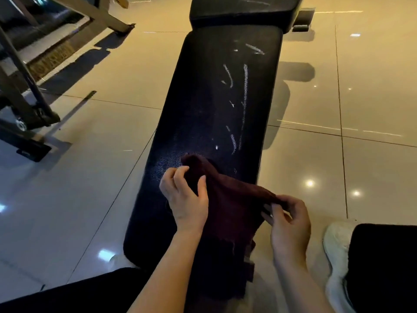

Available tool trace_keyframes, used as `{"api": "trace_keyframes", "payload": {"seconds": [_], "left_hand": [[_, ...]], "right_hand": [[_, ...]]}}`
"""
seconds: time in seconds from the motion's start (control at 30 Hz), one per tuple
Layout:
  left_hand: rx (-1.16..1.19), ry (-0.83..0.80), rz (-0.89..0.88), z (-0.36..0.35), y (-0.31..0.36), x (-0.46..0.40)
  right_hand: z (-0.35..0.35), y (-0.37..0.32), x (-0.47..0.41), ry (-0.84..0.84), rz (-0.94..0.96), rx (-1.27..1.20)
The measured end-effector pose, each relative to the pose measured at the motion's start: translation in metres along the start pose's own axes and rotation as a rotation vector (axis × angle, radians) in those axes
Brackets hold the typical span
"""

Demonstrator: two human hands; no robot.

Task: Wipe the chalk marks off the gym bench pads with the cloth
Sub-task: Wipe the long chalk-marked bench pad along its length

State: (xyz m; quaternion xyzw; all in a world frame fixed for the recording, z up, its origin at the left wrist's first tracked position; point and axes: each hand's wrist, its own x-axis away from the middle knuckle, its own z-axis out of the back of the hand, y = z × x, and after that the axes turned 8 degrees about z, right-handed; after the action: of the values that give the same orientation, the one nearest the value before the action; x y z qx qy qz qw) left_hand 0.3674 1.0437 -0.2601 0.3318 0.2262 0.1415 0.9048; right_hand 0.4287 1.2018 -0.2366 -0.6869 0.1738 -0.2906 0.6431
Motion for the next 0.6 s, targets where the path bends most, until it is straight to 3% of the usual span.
{"api": "trace_keyframes", "payload": {"seconds": [0.2,0.33,0.47,0.6], "left_hand": [[-0.397,-0.272,-0.229,-0.015,0.0,0.012],[-0.486,-0.451,-0.387,-0.018,0.001,-0.01],[-0.518,-0.472,-0.551,-0.026,0.004,-0.024],[-0.497,-0.493,-0.595,-0.029,0.0,-0.025]], "right_hand": [[0.011,0.006,0.021,0.099,-0.006,-0.029],[0.006,0.014,0.037,0.144,-0.013,-0.012],[0.006,0.016,0.046,0.144,-0.004,-0.009],[0.01,0.022,0.054,0.153,0.016,-0.014]]}}
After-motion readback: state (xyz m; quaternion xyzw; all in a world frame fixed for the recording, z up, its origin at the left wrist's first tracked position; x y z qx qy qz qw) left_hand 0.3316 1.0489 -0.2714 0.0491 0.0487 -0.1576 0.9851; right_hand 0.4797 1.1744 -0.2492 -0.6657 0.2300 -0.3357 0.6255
